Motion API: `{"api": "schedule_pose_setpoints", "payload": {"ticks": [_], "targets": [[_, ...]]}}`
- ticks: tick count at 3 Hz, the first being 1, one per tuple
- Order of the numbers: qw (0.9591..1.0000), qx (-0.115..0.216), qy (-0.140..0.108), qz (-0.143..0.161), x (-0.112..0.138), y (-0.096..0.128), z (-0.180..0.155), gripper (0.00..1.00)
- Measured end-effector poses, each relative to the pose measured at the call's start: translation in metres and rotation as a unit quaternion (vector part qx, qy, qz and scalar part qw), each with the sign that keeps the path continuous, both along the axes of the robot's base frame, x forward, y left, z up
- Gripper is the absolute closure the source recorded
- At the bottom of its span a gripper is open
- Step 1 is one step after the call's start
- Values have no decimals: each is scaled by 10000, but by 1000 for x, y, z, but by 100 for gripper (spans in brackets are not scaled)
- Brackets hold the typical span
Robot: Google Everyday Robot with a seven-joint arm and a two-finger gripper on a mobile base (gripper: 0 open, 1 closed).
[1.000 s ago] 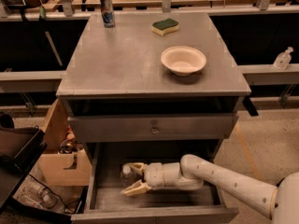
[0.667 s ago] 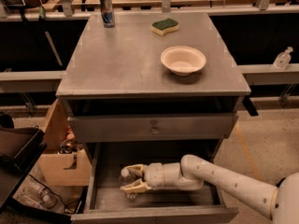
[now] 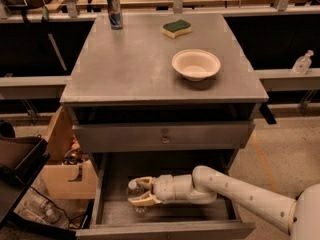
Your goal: Pick water bottle from middle drawer and place on counter
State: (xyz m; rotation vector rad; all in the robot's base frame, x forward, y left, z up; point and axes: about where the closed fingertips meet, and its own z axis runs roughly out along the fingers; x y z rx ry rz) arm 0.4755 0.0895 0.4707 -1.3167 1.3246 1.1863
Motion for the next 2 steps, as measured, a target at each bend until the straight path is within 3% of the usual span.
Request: {"api": "schedule_pose_setpoints", "payload": {"ticks": [2], "targets": [[9999, 37, 99, -44, -7, 2, 11, 100]]}}
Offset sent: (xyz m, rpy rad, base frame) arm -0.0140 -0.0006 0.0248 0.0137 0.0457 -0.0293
